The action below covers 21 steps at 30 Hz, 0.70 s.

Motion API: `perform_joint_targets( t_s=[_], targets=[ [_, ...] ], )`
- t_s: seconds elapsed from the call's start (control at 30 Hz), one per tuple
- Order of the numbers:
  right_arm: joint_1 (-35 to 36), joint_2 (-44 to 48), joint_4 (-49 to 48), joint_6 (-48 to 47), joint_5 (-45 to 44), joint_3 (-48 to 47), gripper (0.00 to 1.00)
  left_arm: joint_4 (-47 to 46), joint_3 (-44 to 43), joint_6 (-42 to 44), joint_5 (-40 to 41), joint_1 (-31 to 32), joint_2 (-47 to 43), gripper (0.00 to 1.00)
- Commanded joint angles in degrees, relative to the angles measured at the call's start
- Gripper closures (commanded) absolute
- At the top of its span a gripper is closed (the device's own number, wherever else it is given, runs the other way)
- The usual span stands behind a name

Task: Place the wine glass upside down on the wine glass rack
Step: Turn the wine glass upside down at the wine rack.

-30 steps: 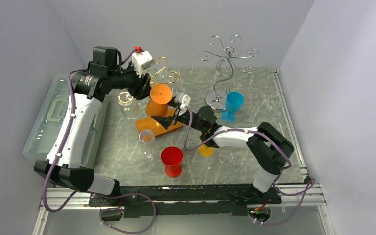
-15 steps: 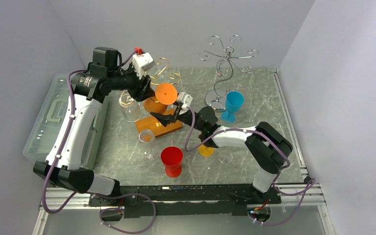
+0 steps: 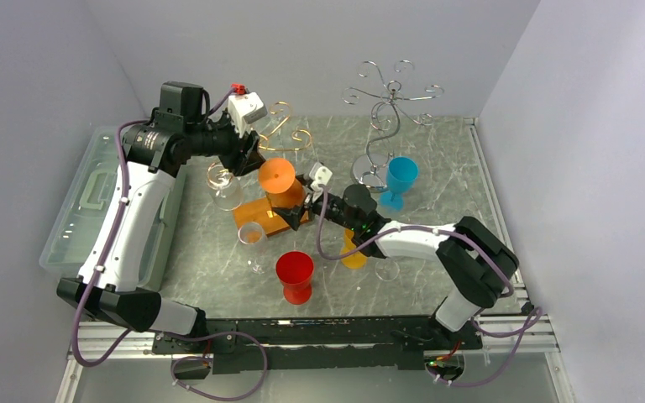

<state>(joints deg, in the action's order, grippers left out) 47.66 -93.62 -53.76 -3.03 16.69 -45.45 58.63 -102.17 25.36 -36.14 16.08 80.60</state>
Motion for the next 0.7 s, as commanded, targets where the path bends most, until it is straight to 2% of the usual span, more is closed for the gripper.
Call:
perform_joint_targets(
  t_s=[0.0, 0.17, 0.43, 0.6, 0.67],
  targets=[
    [-0.11, 4.95, 1.39, -0.93, -0.92, 0.00, 0.00, 0.15, -1.54, -0.52, -1.21, 0.27, -1.76, 0.43],
    [-0.02, 8.25, 3.39, -0.45, -1.13, -0.27, 0.00, 0.34, -1.43, -0.55, -1.47, 0.27, -1.93, 0.43],
    [-0.02, 18.21, 14.47, -2.47, 0.95, 0.67, 0.00, -0.27, -2.01, -0.62, 2.00, 0.25, -2.28, 0.42],
    [-0.27, 26.69, 27.59, -4.08, 3.63, -0.85, 0.00, -1.97, -4.37, -2.30, 6.82, 0.27, -2.51, 0.31],
    [-0.81, 29.35, 33.41, -3.99, 4.40, -3.02, 0.00, -3.28, -5.79, -3.43, 9.46, 0.27, -2.46, 0.23]
  ],
)
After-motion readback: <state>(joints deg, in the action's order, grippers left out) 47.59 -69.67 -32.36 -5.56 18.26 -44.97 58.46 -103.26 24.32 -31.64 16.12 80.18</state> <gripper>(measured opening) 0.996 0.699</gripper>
